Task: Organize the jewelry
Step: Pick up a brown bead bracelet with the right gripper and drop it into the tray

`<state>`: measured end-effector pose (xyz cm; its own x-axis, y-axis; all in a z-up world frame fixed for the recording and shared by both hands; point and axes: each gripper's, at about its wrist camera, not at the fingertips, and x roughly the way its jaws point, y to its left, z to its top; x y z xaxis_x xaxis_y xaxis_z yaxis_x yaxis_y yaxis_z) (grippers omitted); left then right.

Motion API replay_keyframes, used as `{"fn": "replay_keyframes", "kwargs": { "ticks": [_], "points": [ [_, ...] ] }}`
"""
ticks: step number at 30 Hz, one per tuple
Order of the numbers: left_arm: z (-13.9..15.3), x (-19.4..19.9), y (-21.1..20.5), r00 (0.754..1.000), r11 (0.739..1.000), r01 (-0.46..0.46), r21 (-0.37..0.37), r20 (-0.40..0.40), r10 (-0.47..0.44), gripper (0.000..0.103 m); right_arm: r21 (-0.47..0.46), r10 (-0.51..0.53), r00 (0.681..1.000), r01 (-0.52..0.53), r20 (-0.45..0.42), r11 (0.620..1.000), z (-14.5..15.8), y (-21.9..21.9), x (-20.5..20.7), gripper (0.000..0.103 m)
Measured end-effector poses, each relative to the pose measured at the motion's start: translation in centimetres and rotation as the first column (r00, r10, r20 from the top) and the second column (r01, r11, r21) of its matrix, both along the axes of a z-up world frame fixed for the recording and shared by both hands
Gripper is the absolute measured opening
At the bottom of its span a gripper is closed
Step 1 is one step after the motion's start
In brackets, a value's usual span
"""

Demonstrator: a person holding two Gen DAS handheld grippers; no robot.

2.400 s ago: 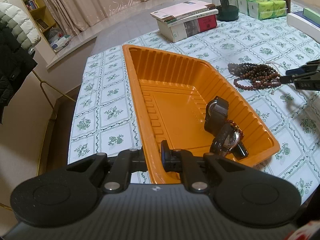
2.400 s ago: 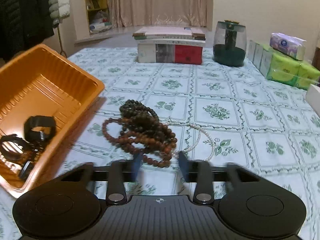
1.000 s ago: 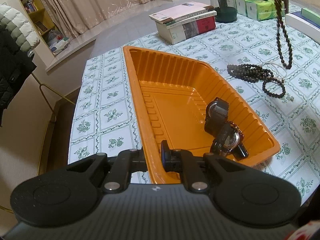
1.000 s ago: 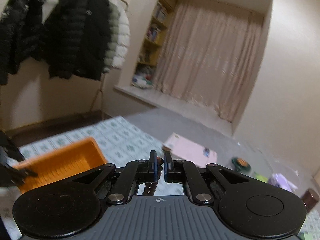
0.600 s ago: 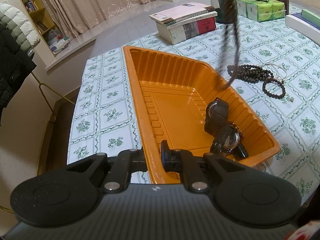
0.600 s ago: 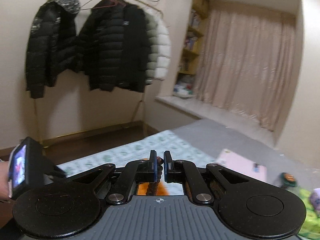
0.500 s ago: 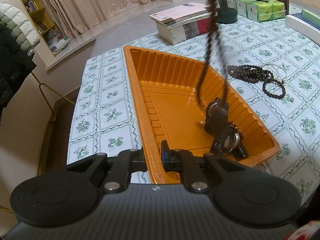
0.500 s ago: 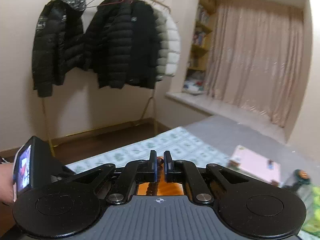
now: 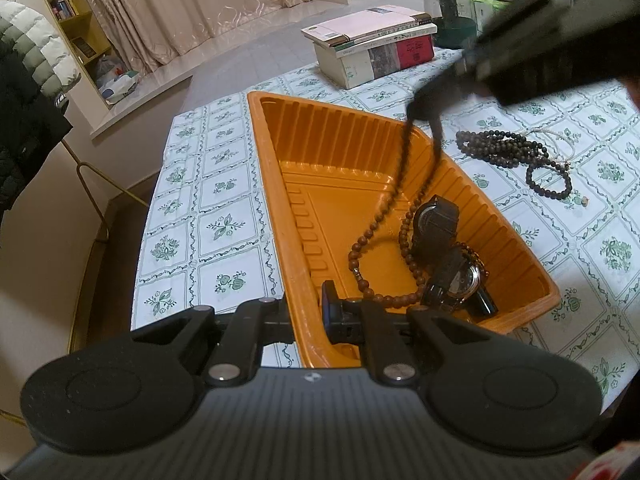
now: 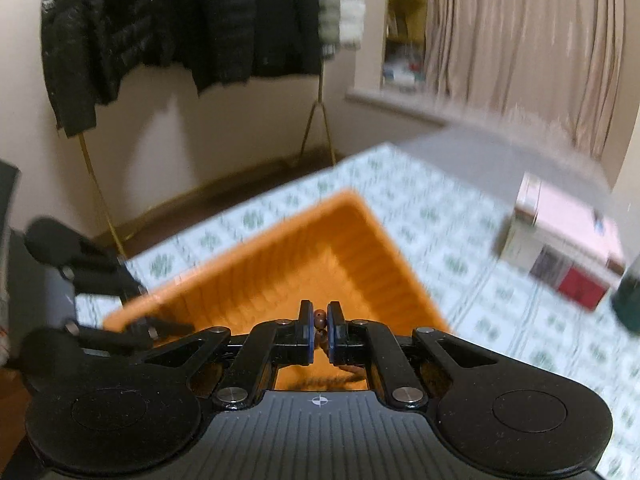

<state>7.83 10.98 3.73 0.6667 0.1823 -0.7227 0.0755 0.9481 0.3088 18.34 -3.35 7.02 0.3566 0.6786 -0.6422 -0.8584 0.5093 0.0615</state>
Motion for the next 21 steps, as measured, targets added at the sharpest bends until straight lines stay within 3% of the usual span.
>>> {"fn": "replay_keyframes", "kwargs": {
  "ticks": [7, 13, 14, 15, 17, 21],
  "points": [
    [0.0, 0.0, 0.0, 1.0, 1.0, 0.0, 0.002, 0.0, 0.0, 0.01, -0.017, -0.04, 0.991, 0.038, -0.128, 0.999, -3.8, -1.6, 0.7, 0.006],
    [0.0, 0.1, -0.1, 1.0, 1.0, 0.0, 0.006, -0.001, 0.0, 0.01, 0.074, -0.052, 0.976, 0.069, -0.212, 0.995, -4.7, -4.4, 0.0, 0.008],
    [0.0, 0.1, -0.1, 1.0, 1.0, 0.0, 0.005, -0.001, 0.0, 0.01, 0.086, -0.07, 0.974, 0.09, -0.218, 0.992, -4.8, -5.1, -0.1, 0.015],
    [0.0, 0.1, -0.1, 1.0, 1.0, -0.001, 0.006, -0.001, 0.001, 0.01, 0.1, -0.098, 0.969, 0.124, -0.228, 0.987, -4.8, -6.2, -0.2, 0.037],
    [0.0, 0.0, -0.2, 1.0, 1.0, -0.003, 0.006, -0.001, 0.003, 0.01, 0.132, -0.155, 0.955, 0.192, -0.253, 0.972, -5.2, -8.5, -0.4, 0.058],
    [0.0, 0.0, -0.3, 1.0, 1.0, -0.003, 0.007, 0.0, 0.003, 0.01, 0.123, -0.28, 0.925, 0.319, -0.256, 0.94, -6.8, -13.0, -1.3, 0.058]
  ]
}}
